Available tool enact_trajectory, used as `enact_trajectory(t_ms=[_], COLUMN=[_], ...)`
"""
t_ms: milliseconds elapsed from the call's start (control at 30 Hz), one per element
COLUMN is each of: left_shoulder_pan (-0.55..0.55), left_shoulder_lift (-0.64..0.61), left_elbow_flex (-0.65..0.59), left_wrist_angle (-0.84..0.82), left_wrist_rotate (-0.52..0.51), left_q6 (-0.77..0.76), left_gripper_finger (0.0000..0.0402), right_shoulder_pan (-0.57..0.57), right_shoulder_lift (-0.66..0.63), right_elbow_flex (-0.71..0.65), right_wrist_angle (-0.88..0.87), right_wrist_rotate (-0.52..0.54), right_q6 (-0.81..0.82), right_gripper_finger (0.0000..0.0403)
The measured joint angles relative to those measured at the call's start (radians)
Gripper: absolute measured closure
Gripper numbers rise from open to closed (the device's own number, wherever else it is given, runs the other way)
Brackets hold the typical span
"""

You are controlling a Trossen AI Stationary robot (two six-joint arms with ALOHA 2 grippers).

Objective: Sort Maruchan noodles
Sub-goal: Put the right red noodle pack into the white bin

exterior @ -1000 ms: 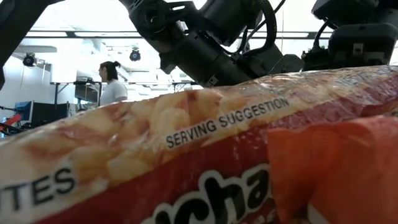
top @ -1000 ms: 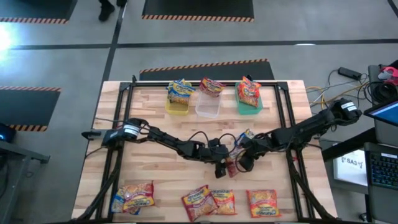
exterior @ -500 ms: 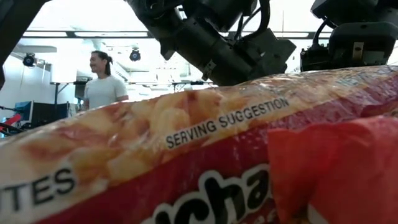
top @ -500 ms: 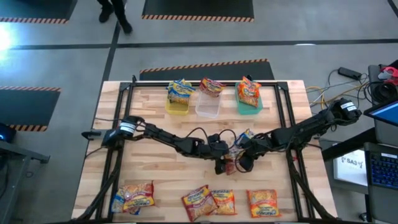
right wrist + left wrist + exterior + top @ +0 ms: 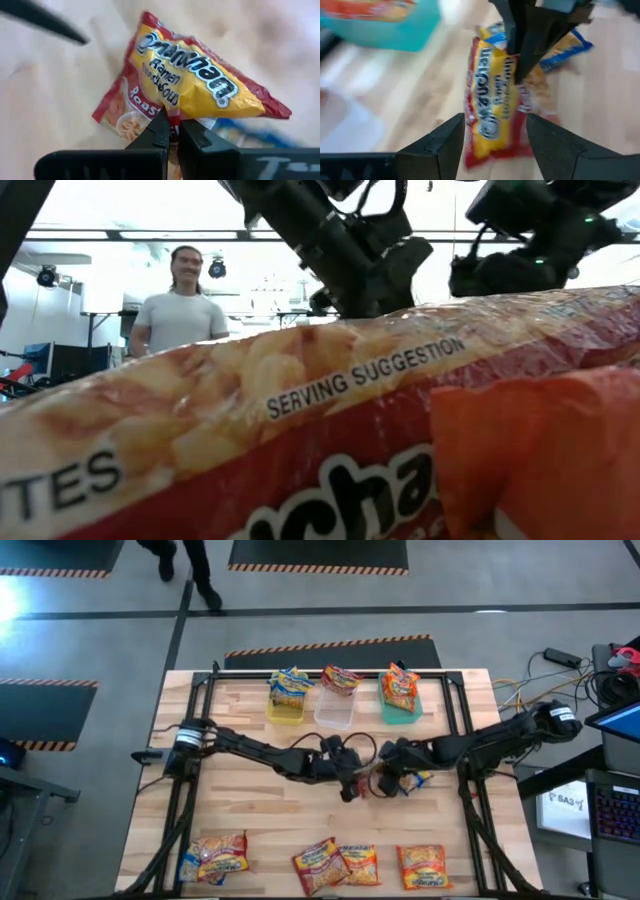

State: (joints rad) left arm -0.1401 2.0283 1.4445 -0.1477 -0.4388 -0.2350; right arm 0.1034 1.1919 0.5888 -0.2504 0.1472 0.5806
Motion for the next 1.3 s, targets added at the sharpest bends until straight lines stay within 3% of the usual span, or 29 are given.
enact_trajectory(t_ms=[333, 633, 933, 1300], left_shoulder_pan=[-0.02, 0.015, 0.049, 0.067], left_shoulder_lift=[-0.086, -0.096, -0.183, -0.246], left_elbow_flex=[-0.001, -0.107, -0.305, -0.421], left_wrist_angle=[-0.198, -0.193, -0.014, 0.077], left_wrist_rotate=[-0.261, -0.304, -0.314, -0.345], left_q6=[-0.04, -0.147, -0.22, -0.221], left_gripper_finger=[0.0206, 0.0205, 0.0205, 0.0206], right_shoulder_pan=[-0.172, -0.288, -0.402, -0.498], right_shoulder_lift=[0.001, 0.002, 0.011, 0.266], right_elbow_flex=[0.06, 0.129, 0.158, 0.155], right_wrist_angle=[0.103, 0.142, 0.389, 0.795], right_wrist_rotate=[0.04, 0.067, 0.064, 0.063], right_q6=[-0.216, -0.378, -0.449, -0.424], right_gripper_finger=[0.0395, 0.0395, 0.0395, 0.0395])
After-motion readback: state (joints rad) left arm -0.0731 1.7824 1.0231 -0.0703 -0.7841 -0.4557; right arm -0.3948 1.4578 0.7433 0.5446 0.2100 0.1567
